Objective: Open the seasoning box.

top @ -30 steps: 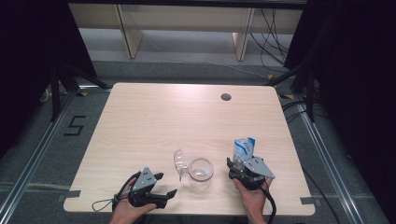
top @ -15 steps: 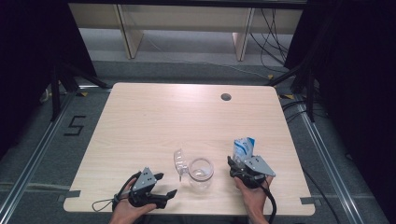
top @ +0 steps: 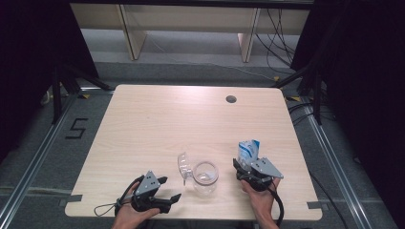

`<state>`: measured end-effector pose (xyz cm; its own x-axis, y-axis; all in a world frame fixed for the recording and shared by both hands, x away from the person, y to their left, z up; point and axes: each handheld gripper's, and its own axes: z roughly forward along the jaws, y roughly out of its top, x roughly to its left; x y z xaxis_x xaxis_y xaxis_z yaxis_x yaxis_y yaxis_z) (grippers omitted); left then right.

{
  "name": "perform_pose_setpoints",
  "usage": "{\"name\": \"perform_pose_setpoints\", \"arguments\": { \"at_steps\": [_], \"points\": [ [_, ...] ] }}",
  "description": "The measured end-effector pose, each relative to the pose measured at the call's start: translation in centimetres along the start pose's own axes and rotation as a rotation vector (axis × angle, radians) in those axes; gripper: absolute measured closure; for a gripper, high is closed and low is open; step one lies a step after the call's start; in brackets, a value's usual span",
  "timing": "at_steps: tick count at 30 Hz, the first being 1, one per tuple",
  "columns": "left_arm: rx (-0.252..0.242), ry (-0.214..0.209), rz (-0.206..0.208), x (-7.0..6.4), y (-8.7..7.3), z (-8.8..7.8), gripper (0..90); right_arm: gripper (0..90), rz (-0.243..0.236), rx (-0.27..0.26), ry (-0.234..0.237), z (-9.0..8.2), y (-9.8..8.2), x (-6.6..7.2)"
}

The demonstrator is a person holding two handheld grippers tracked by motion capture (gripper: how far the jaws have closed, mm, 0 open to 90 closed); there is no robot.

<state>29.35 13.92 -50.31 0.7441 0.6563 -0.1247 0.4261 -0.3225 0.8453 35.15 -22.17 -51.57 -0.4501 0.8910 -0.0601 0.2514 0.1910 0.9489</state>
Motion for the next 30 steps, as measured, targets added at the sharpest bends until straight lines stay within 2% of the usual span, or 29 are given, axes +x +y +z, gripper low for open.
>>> {"name": "perform_pose_setpoints", "arguments": {
  "at_steps": [3, 4, 6, 7, 8, 9, 10, 13, 15, 16, 18, 19, 20, 22, 23, 25, 26, 27, 30],
  "points": [
    [-0.004, -0.002, 0.004, 0.0, 0.0, 0.0, 21.9, 39.5, 0.003, 0.015, 0.004, -0.1, 0.1, -0.1],
    [-0.008, 0.0, -0.008, -0.1, 0.0, 0.1, 22.0, 39.7, 0.0, 0.012, 0.009, -0.1, 0.1, -0.2],
    [0.007, 0.002, 0.02, 0.0, 0.0, 0.0, 22.0, 40.1, -0.002, 0.017, 0.018, -0.1, 0.1, -0.3],
    [-0.001, -0.005, 0.008, -0.1, 0.0, 0.1, 22.0, 40.2, -0.002, 0.012, 0.013, -0.1, 0.1, -0.4],
    [0.001, -0.005, 0.014, -0.1, 0.0, 0.1, 22.0, 40.3, -0.002, 0.014, 0.022, -0.1, 0.1, -0.5],
    [-0.002, -0.004, -0.01, -0.3, -0.1, 0.1, 22.0, 40.5, -0.004, 0.021, 0.032, -0.2, 0.2, -0.6],
    [-0.002, -0.005, -0.01, -0.2, -0.1, 0.1, 22.0, 40.6, -0.008, 0.024, 0.034, -0.2, 0.2, -0.7],
    [-0.003, -0.007, 0.012, -0.1, 0.0, 0.1, 22.0, 41.0, -0.021, 0.02, 0.04, -0.1, 0.3, -0.8],
    [-0.003, -0.007, 0.011, -0.1, 0.0, 0.1, 22.0, 41.1, -0.015, 0.022, 0.043, -0.1, 0.3, -0.6],
    [-0.002, -0.006, -0.01, -0.3, 0.0, 0.1, 22.0, 41.1, -0.026, 0.018, 0.043, -0.1, 0.3, -0.6],
    [0.0, -0.005, 0.007, -0.2, 0.0, 0.1, 22.0, 41.3, -0.056, 0.025, 0.058, -0.1, 0.4, -0.8],
    [0.0, -0.007, 0.001, -0.2, 0.0, 0.1, 22.0, 41.3, -0.06, 0.019, 0.064, 0.0, 0.5, -0.7],
    [-0.001, -0.008, -0.005, -0.3, 0.0, 0.1, 22.0, 41.4, -0.041, 0.031, 0.066, -0.2, 0.5, -0.6],
    [-0.001, -0.008, -0.006, -0.3, 0.0, 0.1, 22.0, 41.4, -0.061, 0.021, 0.061, -0.2, 0.7, -0.7],
    [0.001, -0.008, 0.012, -0.2, 0.0, 0.1, 21.9, 41.4, -0.079, 0.02, 0.069, -0.2, 0.8, -0.7],
    [0.001, -0.008, 0.0, -0.2, 0.0, 0.1, 22.0, 41.4, -0.097, 0.011, 0.069, -0.3, 1.1, -0.8],
    [0.0, -0.008, -0.01, -0.2, 0.0, 0.1, 22.0, 41.5, -0.084, 0.005, 0.068, -0.3, 1.1, -0.6],
    [-0.001, -0.008, -0.011, -0.2, 0.0, 0.1, 22.0, 41.5, -0.117, 0.003, 0.071, -0.4, 1.3, -0.9],
    [0.002, -0.005, 0.006, -0.1, 0.0, 0.1, 22.0, 41.5, -0.111, -0.01, 0.089, -0.4, 1.4, -0.8]
  ]
}}
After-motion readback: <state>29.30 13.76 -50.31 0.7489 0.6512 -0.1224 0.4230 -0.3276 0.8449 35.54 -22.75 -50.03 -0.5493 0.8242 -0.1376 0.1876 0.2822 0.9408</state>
